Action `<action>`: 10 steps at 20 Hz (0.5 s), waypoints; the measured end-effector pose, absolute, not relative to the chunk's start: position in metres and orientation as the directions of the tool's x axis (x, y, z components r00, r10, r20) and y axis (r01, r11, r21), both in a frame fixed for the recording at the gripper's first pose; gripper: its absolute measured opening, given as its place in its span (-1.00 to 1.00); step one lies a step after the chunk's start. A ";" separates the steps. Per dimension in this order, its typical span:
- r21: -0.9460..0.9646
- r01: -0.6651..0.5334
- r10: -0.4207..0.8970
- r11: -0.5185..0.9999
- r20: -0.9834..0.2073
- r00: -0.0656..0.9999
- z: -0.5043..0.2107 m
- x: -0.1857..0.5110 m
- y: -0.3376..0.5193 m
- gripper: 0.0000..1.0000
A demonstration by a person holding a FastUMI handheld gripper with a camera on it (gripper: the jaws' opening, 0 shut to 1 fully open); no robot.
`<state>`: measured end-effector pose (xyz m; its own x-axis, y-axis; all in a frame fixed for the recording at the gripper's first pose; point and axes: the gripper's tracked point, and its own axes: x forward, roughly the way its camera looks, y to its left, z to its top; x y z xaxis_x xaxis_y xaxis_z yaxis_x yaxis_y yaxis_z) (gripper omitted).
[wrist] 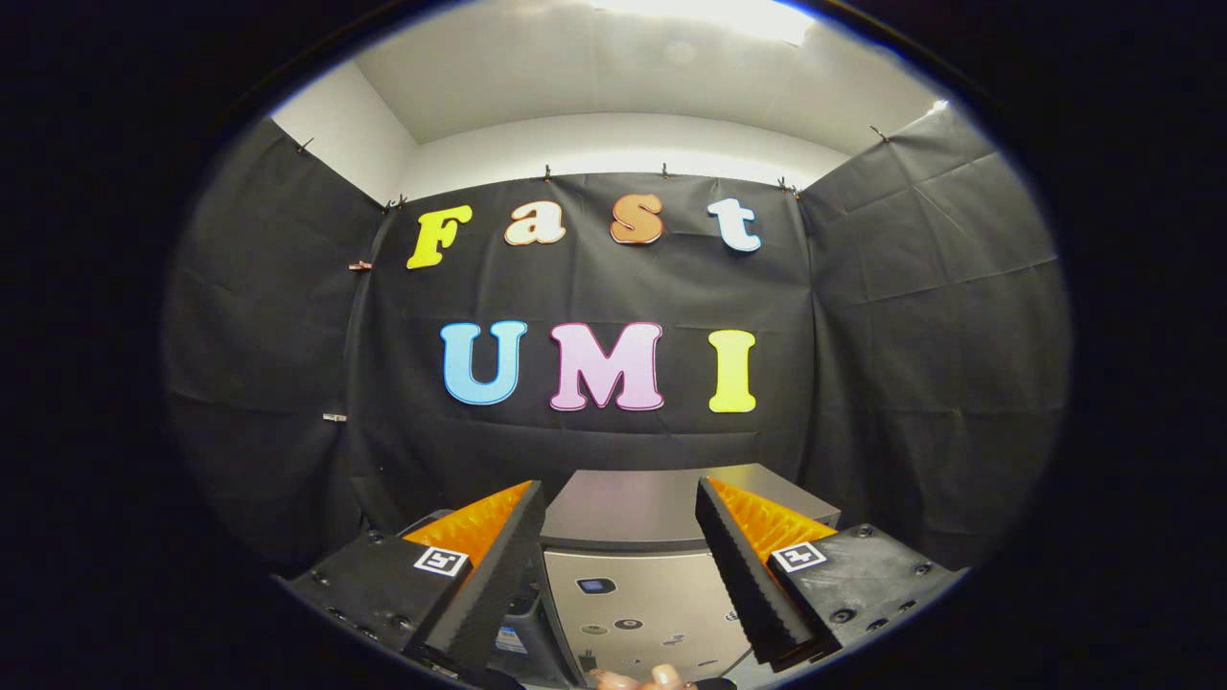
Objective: Put the clothes into the washing machine and then close the washing machine lid.
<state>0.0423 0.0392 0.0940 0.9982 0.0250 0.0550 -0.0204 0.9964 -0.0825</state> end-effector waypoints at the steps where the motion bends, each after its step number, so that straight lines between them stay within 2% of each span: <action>1: -0.082 -0.023 0.028 0.996 0.057 0.998 0.095 0.042 0.040 0.98; 10: -0.071 -0.041 0.045 0.997 0.065 0.997 0.097 0.043 0.043 0.98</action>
